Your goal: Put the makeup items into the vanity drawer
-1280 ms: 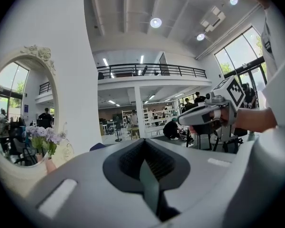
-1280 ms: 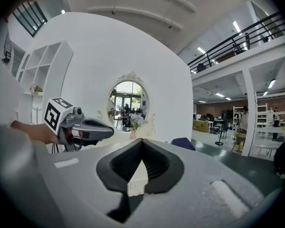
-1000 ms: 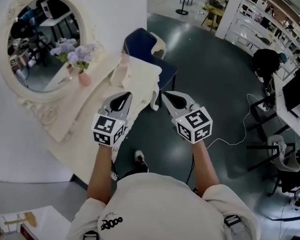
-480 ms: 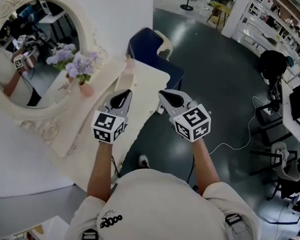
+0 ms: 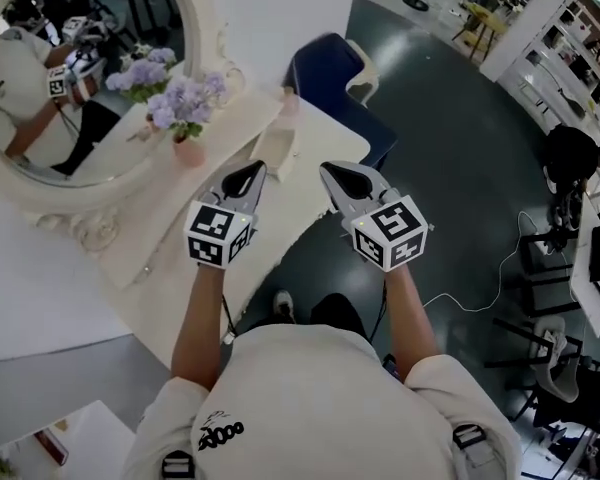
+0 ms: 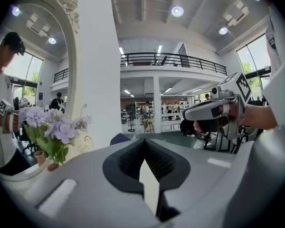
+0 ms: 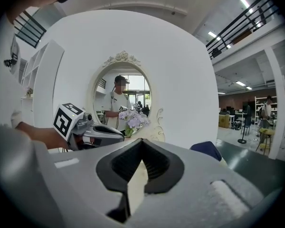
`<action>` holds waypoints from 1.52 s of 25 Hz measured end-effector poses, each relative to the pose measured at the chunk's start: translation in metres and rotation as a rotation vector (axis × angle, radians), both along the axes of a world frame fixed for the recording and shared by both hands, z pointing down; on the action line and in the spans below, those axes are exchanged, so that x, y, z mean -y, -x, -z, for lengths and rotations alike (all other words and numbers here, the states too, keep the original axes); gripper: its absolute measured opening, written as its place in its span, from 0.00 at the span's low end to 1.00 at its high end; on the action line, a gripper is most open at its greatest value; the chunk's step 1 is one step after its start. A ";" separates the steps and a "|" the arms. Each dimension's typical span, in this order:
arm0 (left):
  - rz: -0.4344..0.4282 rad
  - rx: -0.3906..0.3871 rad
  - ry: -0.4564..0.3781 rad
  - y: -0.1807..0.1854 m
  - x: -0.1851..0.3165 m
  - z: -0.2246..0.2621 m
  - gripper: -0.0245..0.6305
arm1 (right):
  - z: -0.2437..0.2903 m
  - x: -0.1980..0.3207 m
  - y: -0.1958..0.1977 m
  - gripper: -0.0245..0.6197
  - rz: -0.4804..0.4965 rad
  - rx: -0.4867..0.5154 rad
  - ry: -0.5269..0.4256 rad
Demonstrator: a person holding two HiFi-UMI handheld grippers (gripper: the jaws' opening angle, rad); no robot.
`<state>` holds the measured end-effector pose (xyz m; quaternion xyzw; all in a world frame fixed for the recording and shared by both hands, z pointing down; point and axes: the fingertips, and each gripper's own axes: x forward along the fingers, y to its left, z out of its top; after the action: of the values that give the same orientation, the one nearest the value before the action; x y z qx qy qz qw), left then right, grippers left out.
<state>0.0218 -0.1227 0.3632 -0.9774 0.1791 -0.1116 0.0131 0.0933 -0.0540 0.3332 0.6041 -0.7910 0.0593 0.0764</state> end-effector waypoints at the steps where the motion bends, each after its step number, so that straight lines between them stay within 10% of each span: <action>1: 0.021 0.002 0.007 0.002 0.005 -0.004 0.06 | -0.003 0.006 0.000 0.04 0.015 0.001 0.005; 17: 0.453 0.155 0.302 0.083 0.065 -0.144 0.17 | -0.102 0.093 0.038 0.04 0.394 -0.006 0.261; 38: 0.460 0.345 0.599 0.091 0.071 -0.299 0.37 | -0.207 0.118 0.052 0.04 0.401 0.009 0.452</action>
<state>-0.0688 -0.1937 0.6625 -0.8395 0.3477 -0.3208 -0.2675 0.0418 -0.1722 0.5405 0.4032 -0.8616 0.2205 0.2157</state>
